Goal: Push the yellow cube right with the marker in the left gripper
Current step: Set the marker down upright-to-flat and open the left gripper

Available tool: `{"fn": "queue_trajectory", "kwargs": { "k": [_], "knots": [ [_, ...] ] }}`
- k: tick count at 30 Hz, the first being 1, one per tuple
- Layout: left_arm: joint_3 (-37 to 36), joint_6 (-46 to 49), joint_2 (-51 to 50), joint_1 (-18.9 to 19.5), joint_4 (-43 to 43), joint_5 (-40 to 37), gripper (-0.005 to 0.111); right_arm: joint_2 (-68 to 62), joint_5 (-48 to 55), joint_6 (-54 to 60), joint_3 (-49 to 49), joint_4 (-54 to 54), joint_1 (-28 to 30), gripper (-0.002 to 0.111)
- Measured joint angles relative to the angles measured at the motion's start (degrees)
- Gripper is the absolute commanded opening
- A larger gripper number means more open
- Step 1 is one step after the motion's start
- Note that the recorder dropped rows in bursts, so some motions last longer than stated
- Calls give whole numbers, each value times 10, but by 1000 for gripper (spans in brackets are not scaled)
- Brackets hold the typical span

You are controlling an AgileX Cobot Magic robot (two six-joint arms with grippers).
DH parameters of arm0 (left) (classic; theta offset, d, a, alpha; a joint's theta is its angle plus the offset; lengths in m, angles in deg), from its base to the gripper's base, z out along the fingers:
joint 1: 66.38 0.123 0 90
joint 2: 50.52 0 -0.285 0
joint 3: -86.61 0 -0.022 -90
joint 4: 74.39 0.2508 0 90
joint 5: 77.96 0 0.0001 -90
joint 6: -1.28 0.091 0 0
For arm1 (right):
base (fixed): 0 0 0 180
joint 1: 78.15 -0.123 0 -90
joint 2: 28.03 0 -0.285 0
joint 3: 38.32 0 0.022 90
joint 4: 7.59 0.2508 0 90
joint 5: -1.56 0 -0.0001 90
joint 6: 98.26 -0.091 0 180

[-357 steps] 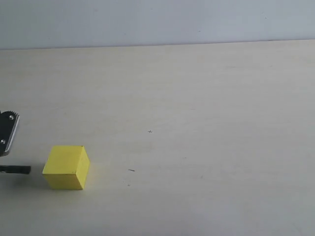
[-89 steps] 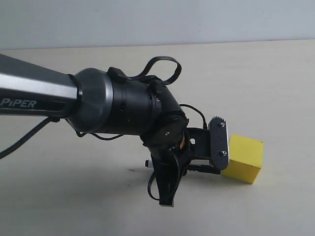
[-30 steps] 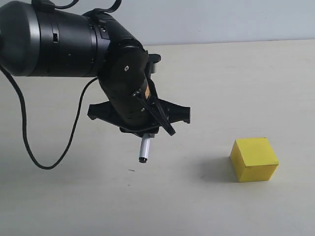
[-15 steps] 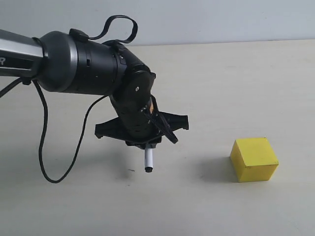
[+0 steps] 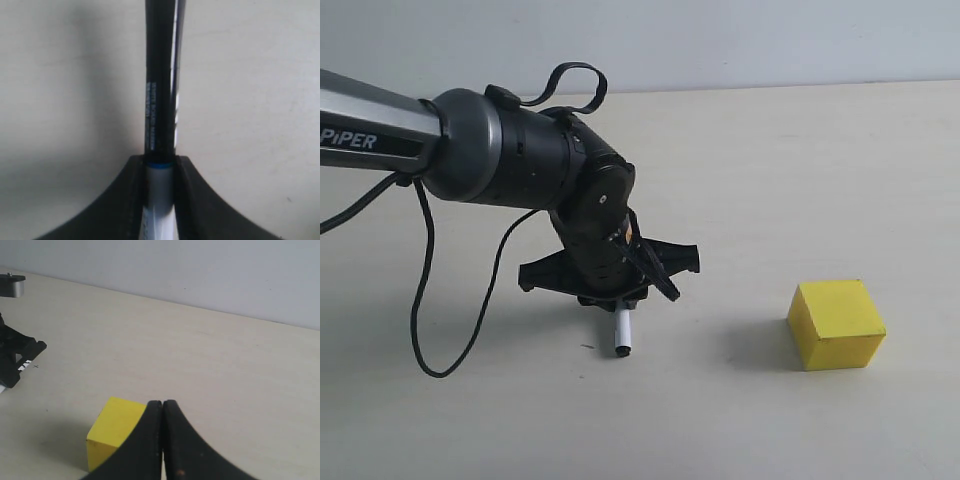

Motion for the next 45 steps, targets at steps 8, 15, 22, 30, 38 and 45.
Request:
{"fn": "queue_trajectory", "kwargs": {
  "k": [8,15,22,30,38,45],
  "knots": [
    [0,0,0,0,2,1,0,0,0,0,0,0,0,0],
    [0,0,0,0,2,3,0,0,0,0,0,0,0,0],
    [0,0,0,0,2,3,0,0,0,0,0,0,0,0],
    [0,0,0,0,2,3,0,0,0,0,0,0,0,0],
    [0,0,0,0,2,-12,0,0,0,0,0,0,0,0],
    [0,0,0,0,2,-20,1,0,0,0,0,0,0,0]
  ]
}}
